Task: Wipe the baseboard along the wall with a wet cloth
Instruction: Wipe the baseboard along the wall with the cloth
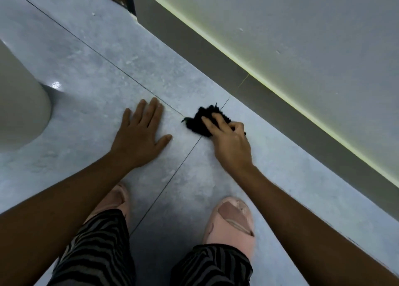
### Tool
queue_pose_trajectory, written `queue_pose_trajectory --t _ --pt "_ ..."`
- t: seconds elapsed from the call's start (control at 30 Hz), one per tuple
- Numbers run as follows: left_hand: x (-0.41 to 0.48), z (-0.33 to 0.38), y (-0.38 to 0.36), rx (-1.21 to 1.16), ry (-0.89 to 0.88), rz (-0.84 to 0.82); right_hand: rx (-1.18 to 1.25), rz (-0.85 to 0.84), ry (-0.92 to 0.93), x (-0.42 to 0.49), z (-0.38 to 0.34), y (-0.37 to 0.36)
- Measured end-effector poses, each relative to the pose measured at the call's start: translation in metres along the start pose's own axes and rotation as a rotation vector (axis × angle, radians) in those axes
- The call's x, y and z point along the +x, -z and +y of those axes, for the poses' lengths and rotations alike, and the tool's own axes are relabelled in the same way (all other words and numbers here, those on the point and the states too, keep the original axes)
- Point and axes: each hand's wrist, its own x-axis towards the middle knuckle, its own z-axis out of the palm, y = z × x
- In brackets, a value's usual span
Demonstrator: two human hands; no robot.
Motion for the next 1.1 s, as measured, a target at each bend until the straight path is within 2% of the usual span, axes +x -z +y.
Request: queue_pose_trajectory --t 0.07,0.13,0.3,0.43,0.5,0.6,0.63,0.67,0.73,0.87,0.93,0.97,1.1 --pt "0.001 -0.001 -0.001 0.001 -0.003 0.004 0.021 -0.006 -0.101 0.029 0.011 0.008" --pt "0.002 -0.001 0.000 -0.009 -0.018 0.011 0.015 -0.017 -0.124 0.037 0.018 0.011" --pt "-0.008 -0.011 -0.001 -0.055 0.022 0.078 -0.108 0.033 -0.022 -0.031 0.024 0.001" --pt "-0.020 -0.024 -0.002 -0.060 0.035 0.091 -0.113 -0.026 0.038 -0.063 0.039 0.005" --pt "-0.021 -0.027 0.000 -0.051 0.023 0.078 -0.092 0.004 -0.041 -0.044 0.047 0.012" --pt "-0.020 -0.029 0.002 -0.042 0.013 0.074 -0.051 0.015 -0.283 -0.013 0.055 0.016" --pt "-0.020 -0.030 0.002 -0.039 0.007 0.073 -0.060 0.014 -0.301 -0.012 0.052 0.016" --pt "-0.019 -0.031 0.002 -0.038 0.004 0.072 -0.074 0.014 -0.271 -0.014 0.046 0.018" --pt "-0.020 -0.032 0.001 -0.044 0.005 0.076 -0.130 0.000 -0.084 -0.031 0.027 0.014" --pt "-0.023 -0.034 -0.002 -0.010 -0.004 0.088 -0.204 -0.078 0.443 -0.056 -0.011 0.006" --pt "-0.022 -0.034 -0.002 0.000 -0.009 0.086 -0.247 -0.077 0.539 -0.032 -0.022 0.012" --pt "-0.021 -0.034 -0.001 0.000 -0.010 0.082 -0.263 -0.072 0.501 -0.014 -0.026 0.014" --pt "-0.021 -0.036 0.002 0.005 -0.006 0.076 -0.129 -0.145 0.110 0.043 -0.050 0.011"
